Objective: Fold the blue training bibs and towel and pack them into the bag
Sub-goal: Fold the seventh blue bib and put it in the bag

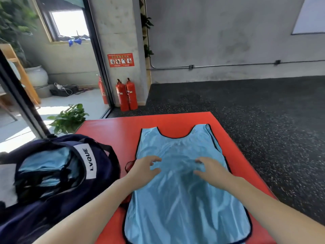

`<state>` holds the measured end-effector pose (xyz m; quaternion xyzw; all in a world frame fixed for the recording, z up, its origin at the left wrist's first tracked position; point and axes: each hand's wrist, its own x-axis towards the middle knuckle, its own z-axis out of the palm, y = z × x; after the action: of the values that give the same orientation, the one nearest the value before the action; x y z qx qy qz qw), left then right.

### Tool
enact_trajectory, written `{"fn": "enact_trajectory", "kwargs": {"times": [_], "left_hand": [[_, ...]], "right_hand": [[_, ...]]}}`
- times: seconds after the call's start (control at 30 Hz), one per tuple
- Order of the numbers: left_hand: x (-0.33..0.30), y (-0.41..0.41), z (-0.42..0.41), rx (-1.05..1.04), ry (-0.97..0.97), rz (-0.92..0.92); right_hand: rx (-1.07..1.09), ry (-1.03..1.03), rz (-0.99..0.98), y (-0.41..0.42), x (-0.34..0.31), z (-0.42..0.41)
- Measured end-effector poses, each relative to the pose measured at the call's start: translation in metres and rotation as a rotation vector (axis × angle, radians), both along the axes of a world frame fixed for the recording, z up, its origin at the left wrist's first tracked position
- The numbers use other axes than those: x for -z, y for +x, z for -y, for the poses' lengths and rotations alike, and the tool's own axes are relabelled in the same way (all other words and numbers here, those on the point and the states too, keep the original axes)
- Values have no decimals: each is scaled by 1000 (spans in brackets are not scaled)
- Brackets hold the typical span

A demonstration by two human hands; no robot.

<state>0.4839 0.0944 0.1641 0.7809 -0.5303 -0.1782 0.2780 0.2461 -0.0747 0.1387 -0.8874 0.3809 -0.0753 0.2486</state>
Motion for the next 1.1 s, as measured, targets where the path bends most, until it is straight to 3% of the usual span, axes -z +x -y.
{"fn": "enact_trajectory", "kwargs": {"times": [0.17,0.3,0.6,1.1], "left_hand": [[46,-37,-63,89,60,50],[75,-43,-87,138,178,264],[89,-8,-57,92,181,493],[91,33,24,75,160,476]], "right_hand": [[3,-69,-56,-48,34,-52],[-13,9,-60,-60,44,-60],[-14,-180,-251,-48,62,-17],[-22,-255,-158,-12,60,59]]}}
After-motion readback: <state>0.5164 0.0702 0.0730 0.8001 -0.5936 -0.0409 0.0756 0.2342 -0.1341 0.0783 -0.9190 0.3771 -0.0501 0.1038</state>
